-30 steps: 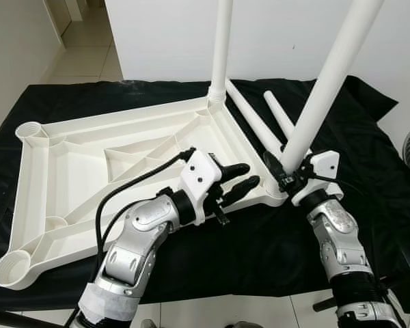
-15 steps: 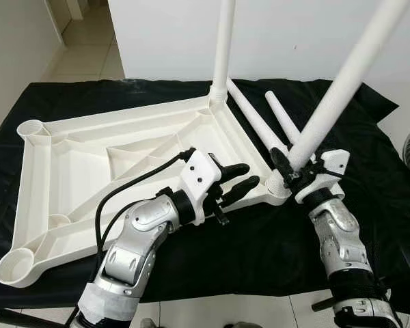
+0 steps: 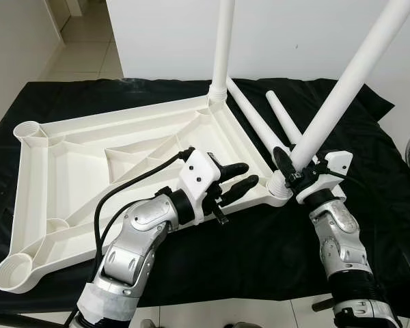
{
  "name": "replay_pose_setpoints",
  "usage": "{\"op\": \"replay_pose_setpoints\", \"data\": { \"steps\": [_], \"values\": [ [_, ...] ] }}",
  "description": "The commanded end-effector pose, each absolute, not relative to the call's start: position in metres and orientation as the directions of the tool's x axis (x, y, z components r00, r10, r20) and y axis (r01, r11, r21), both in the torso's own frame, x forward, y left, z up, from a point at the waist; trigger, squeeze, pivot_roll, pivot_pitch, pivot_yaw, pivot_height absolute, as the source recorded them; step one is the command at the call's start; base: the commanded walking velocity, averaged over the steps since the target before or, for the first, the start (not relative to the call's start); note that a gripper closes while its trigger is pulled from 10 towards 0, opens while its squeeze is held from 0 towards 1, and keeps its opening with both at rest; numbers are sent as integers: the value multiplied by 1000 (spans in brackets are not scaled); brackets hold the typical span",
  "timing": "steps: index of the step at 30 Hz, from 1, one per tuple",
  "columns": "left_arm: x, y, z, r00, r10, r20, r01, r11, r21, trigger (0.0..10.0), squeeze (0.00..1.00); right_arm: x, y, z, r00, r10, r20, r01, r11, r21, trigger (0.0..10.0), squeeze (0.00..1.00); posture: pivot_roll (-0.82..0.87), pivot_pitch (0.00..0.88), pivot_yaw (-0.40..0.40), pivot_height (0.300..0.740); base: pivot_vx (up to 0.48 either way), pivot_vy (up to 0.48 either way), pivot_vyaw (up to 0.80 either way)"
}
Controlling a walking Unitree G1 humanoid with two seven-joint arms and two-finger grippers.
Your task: Building children table
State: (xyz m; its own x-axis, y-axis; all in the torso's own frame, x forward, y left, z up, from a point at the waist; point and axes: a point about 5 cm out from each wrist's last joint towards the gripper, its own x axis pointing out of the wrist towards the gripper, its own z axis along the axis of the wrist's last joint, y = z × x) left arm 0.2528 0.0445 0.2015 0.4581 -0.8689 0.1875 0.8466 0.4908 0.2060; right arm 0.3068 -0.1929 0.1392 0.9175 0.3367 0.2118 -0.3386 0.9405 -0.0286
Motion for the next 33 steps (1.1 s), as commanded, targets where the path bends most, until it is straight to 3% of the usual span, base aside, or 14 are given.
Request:
{"op": "replay_pose_setpoints", "data": {
  "steps": [1,9,33],
  "values": [
    [253,47,201,505,-842,192,823,536,186,10000,0,285,-195,75,931,350,-102,-355,934,-28,10000,0,-120,100,54,740,0,0,0],
    [253,48,201,508,-840,192,822,539,185,10000,0,276,-188,72,913,397,-93,-403,914,-54,10000,0,-120,100,54,740,0,0,0],
    [253,46,202,495,-848,189,830,526,187,10000,0,264,-194,71,951,308,2,-308,951,2,10000,0,-128,106,62,740,0,0,0]
  ]
}}
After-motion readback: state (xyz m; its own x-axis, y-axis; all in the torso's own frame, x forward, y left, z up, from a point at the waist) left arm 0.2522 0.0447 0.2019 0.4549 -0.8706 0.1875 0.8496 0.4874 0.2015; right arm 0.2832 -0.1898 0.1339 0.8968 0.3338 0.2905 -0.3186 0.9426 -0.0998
